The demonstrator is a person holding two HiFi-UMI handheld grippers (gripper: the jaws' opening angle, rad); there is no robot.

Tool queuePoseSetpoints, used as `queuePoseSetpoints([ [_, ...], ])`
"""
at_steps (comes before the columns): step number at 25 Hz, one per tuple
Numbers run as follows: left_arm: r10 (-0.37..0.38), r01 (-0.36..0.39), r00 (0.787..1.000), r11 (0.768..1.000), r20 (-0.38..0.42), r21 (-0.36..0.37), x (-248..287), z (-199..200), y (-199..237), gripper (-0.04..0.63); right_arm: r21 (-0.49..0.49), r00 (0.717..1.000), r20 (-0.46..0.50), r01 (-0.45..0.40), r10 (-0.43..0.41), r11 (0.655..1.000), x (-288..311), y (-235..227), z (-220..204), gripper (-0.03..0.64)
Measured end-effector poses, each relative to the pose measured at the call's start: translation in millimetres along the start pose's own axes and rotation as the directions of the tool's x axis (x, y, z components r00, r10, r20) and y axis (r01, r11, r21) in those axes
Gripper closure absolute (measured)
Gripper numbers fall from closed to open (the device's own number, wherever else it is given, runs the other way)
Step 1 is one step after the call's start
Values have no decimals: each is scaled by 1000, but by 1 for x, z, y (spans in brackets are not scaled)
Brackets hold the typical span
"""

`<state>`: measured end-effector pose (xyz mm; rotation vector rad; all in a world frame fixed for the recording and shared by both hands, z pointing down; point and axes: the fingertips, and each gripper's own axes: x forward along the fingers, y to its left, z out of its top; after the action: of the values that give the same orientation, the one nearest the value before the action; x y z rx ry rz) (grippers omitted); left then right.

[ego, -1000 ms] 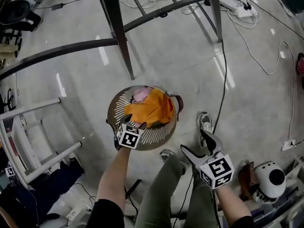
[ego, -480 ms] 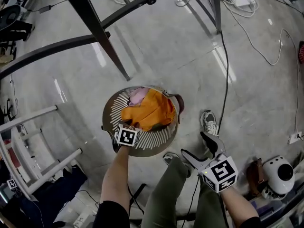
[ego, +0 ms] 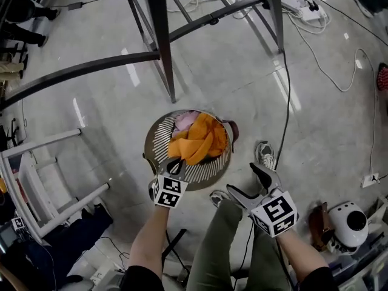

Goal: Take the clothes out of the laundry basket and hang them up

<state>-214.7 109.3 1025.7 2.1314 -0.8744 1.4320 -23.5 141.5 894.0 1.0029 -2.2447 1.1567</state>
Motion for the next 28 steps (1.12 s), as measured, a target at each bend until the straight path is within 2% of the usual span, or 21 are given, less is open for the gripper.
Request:
queuePoseSetpoints([
  [2,-3,3,999,1000,45,0,-27,14,-1,575,-21,1000,2,-14,14,1000,-2,9,17,249],
  [5,-19,9,996,994,88,111,-63,34,-12,575,-56,999,-1,-36,36,998,-6,20,41,250],
  [8,-49,20,994,963,101,270,-95,51,-29,575,-86,998,-11,-55,54,995,-10,26,60,250],
  [10,-76,36,992,936,101,349,-115,60,-39,575,-94,998,-16,-65,63,993,-12,29,70,252],
  [14,-129,71,986,901,107,427,-145,75,-59,575,-80,991,-29,-129,127,988,-8,42,87,258],
  [16,-140,69,984,874,113,481,-156,83,-71,575,-45,986,-35,-164,163,985,-4,48,93,267],
  [20,-159,56,981,787,114,615,-172,95,-97,575,32,974,-76,-214,215,976,6,53,96,290],
  [22,-173,58,978,765,117,641,-178,100,-110,575,76,962,-111,-243,250,967,10,55,94,299],
  [24,-181,61,976,762,121,645,-181,102,-122,575,128,941,-159,-280,298,951,14,60,85,310],
  [28,-181,63,975,786,131,615,-183,102,-134,575,216,895,-267,-306,358,927,22,69,52,349],
])
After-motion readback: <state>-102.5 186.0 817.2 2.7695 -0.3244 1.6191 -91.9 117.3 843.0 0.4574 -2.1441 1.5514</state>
